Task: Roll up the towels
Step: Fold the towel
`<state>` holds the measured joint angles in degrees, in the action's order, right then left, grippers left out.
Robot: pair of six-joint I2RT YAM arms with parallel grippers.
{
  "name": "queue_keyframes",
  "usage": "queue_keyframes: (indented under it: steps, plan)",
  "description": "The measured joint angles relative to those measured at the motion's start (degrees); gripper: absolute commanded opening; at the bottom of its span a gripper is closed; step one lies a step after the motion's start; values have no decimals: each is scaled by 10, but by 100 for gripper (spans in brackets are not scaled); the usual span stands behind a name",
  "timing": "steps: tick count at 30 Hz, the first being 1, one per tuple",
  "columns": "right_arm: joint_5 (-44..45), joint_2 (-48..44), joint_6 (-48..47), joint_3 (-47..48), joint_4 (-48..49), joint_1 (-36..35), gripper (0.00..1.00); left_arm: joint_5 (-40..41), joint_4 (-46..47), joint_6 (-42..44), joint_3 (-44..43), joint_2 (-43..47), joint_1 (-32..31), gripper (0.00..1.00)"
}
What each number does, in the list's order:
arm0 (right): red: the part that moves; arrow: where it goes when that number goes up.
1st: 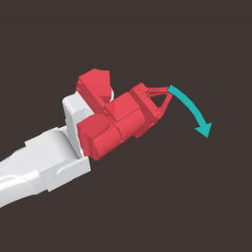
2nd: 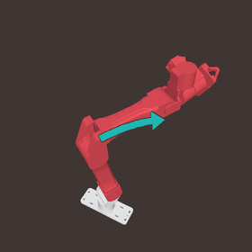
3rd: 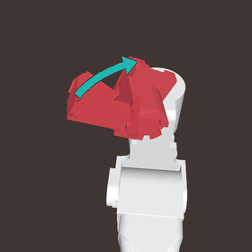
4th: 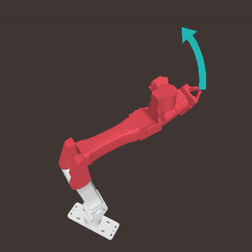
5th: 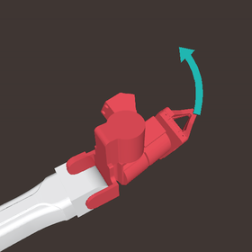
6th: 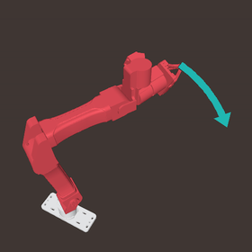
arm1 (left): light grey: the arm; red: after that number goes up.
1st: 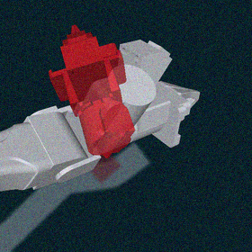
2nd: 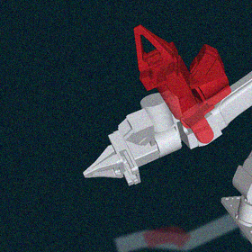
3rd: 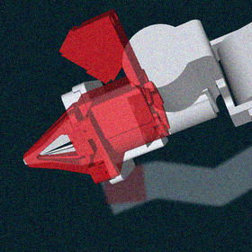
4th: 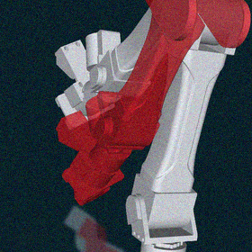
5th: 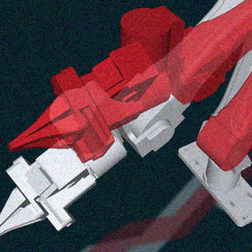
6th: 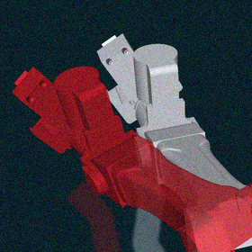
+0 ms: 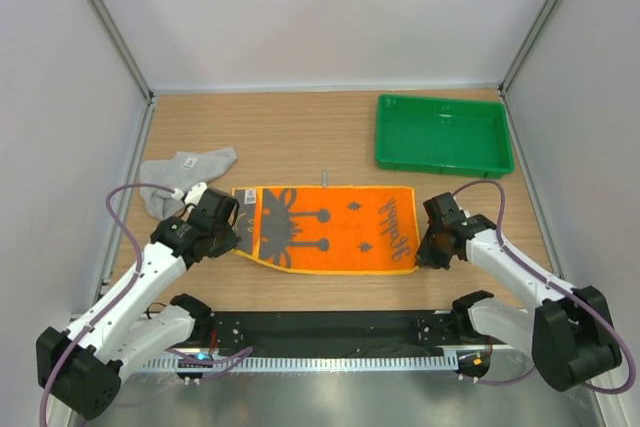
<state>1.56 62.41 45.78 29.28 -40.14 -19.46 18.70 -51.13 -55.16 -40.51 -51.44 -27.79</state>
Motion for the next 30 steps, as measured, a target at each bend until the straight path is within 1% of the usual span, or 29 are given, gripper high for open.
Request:
queue_keyframes:
  steps: [6, 11, 15, 19, 24, 27, 30]
  plan:
    - [4, -71, -1, 28, -56, 0, 1, -30, -23, 3, -24, 11, 0, 0]
    - [4, -72, -1, 68, -72, 0, 1, -37, -39, 23, -70, 5, 0, 0]
    - [5, -19, -2, 115, -74, 0, 1, -33, -42, 48, -123, -46, 3, 0]
    - [13, 46, -13, 179, -71, 0, 1, -35, -42, 78, -179, -119, 24, 0]
    - [15, 127, -30, 267, -49, 15, 1, -35, -35, 108, -227, -189, 67, 0]
    - [12, 174, -38, 302, -35, 31, 1, -35, -34, 121, -248, -230, 100, 0]
    - [9, 222, -43, 328, -21, 42, 1, -35, -28, 130, -265, -272, 121, 0]
